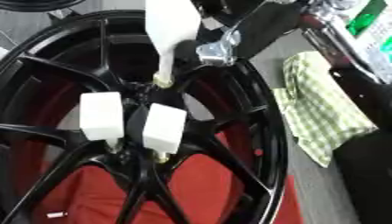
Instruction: Pull the pin out of the wheel hub.
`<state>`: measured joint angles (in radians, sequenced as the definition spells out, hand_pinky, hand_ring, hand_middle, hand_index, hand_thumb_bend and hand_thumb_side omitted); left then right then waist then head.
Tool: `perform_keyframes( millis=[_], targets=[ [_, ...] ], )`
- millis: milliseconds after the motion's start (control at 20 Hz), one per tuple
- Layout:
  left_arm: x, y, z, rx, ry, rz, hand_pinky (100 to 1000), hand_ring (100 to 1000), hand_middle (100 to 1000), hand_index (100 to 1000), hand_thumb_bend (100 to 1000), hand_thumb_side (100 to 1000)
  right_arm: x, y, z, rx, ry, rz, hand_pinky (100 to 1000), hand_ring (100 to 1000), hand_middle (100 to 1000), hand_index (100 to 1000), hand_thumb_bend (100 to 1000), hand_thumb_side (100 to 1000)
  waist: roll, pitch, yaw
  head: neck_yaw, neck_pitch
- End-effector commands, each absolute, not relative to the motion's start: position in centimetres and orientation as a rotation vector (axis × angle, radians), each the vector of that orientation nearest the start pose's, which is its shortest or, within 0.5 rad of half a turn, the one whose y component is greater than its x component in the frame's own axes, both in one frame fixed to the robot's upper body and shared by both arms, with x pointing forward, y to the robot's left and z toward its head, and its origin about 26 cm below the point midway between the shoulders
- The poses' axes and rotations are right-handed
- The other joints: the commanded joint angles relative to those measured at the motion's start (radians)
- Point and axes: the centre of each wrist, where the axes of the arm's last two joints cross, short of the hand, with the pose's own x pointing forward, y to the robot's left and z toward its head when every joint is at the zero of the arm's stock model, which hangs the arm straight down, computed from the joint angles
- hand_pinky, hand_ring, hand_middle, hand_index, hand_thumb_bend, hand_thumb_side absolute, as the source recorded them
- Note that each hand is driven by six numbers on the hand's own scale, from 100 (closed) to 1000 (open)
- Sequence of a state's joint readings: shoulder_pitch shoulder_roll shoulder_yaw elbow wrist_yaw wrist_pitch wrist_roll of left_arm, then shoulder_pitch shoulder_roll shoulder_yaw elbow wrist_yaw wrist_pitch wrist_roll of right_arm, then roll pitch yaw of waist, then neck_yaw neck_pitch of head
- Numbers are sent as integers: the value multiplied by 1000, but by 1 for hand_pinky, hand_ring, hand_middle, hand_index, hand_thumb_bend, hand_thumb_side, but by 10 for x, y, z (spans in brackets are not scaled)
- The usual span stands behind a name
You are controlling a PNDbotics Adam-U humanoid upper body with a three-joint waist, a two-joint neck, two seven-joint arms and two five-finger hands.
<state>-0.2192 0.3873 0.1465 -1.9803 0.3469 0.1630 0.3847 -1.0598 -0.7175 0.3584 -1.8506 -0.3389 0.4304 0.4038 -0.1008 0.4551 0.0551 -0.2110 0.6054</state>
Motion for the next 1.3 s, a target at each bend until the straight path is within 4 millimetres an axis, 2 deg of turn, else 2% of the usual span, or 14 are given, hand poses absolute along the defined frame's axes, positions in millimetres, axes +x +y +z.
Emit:
perform_keyframes(
  millis=[50,200,350,600,800,1050,1300],
  targets=[
    [287,317,200,241,-2064,278,749,698,591,666,100,824,300,-189,408,66,-2038,1283,806,770,352,464,171,100,7,-35,-3,6,3],
    [286,317,199,246,-2061,282,750,698,591,666,100,824,296,-199,417,54,-2093,1208,806,768,350,462,149,100,11,-37,-9,15,8],
    [285,320,198,259,-2059,290,750,698,591,666,100,823,291,-223,428,-13,-2161,1100,805,768,351,463,151,100,14,-40,-19,30,15],
    [281,329,194,317,-2048,332,750,698,590,666,100,822,291,-279,432,-224,-2210,894,803,765,352,464,165,100,21,-47,-66,96,37],
    [279,334,193,357,-2054,366,750,697,590,665,100,818,295,-331,432,-390,-2206,707,803,765,352,463,174,100,37,-44,-104,138,34],
    [276,341,191,405,-2058,403,751,696,589,665,100,815,308,-387,409,-476,-2177,439,802,764,353,463,158,100,60,-39,-143,167,21],
    [273,345,189,439,-2057,433,751,696,588,665,100,813,319,-438,366,-567,-2097,169,801,761,355,464,156,100,76,-35,-166,182,7]
  ],
)
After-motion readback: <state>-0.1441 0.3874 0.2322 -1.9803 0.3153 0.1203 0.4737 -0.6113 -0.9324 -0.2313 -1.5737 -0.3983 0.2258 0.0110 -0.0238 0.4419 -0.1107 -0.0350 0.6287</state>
